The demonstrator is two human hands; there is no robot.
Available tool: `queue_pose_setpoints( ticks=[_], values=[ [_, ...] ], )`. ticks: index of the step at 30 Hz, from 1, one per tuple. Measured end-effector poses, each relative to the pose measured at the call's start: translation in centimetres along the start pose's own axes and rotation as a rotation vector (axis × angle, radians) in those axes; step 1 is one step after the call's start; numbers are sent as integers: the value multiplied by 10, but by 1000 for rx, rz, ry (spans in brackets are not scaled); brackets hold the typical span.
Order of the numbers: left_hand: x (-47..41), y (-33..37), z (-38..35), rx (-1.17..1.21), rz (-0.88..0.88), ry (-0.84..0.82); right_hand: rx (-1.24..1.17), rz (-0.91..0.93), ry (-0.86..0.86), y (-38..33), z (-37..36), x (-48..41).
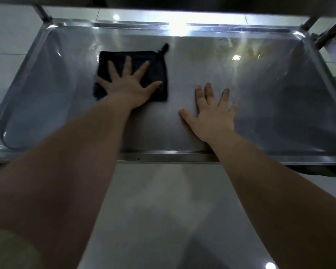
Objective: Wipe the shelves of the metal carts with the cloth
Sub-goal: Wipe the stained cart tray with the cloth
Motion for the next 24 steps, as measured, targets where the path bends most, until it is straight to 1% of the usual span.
queue_pose_setpoints(
  ticks=[3, 6, 8, 11, 14, 16, 18, 20, 22, 24],
  values=[
    [4, 53, -8, -30, -81, -36, -6, 1, 6, -1, -1, 1],
    [11, 71, -14, -14, -111, -69, -19, -1, 12, 1, 3, 3],
    [15, 66, -9, 77, -147, -82, -61, 19, 20, 3, 5, 6],
    [31, 37, 3, 200, -272, -4, -238, 120, 96, 1, 13, 11],
    [54, -1, 6, 165, -444, 73, -146, 294, 262, -10, 24, 11],
    [62, -15, 3, 133, -519, 105, -80, 342, 308, -20, 29, 9],
    [61, -14, 1, 66, -522, 117, 6, 317, 326, -28, 32, 5],
    [59, -7, 0, -46, -472, 147, 56, 305, 343, -33, 37, 3],
    [61, -2, 4, -100, -429, 208, 15, 286, 361, -34, 46, 6],
    [72, -5, 12, -90, -404, 265, -40, 271, 385, -32, 55, 17]
  ],
)
Point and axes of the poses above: each hand's wrist, its own x-axis away from the middle knuckle, its own z-axis out of the back of the hand, y = z × x, the point moved 1 cm from there along -x, towards the middle knuckle, and after that the axes turned 12 degrees about -y, right-handed, at the moved point
